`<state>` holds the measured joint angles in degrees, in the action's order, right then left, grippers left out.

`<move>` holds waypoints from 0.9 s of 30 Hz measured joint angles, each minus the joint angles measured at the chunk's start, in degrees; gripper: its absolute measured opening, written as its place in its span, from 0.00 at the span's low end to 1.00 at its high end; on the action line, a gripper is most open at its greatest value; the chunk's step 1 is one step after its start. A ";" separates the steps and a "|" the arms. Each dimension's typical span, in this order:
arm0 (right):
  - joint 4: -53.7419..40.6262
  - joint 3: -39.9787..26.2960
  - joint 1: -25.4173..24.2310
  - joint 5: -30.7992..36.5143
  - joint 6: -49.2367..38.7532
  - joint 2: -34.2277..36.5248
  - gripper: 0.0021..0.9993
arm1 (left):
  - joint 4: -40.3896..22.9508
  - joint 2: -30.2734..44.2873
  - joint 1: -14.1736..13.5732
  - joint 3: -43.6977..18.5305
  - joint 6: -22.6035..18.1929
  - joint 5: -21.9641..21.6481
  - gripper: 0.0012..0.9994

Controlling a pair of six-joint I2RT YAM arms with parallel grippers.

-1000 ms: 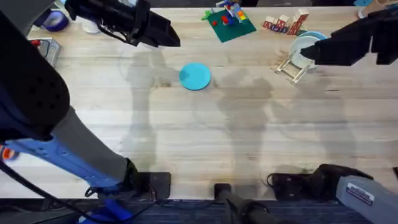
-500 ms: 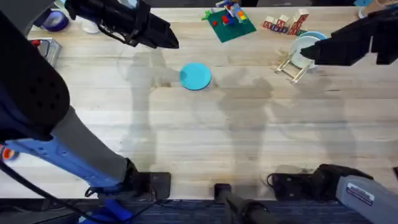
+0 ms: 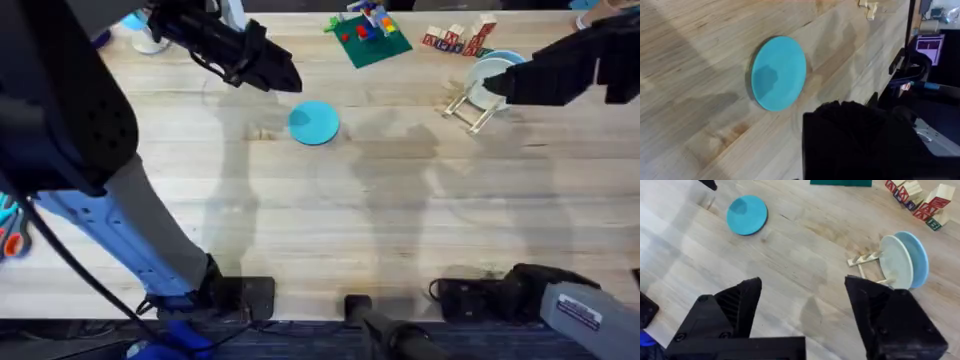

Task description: Pick up the plates from the table one by one and place each into a slot on the dish rack.

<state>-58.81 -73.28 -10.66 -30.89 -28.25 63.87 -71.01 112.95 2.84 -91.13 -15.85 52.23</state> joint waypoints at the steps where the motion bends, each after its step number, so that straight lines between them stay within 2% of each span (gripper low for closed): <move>1: -0.02 0.00 0.00 0.00 0.00 0.00 1.00 | 0.10 0.35 -0.09 0.02 0.15 0.02 0.04; 16: 0.00 0.00 0.00 0.01 0.00 0.00 1.00 | -1.39 1.17 0.39 0.35 2.90 -0.08 0.04; 27: 0.00 0.00 0.00 0.02 0.00 -0.02 1.00 | -0.21 -1.42 1.09 0.66 5.87 -4.42 0.04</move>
<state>-58.81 -73.28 -10.66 -30.87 -28.25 63.86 -71.22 111.53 3.93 -90.48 -9.98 47.81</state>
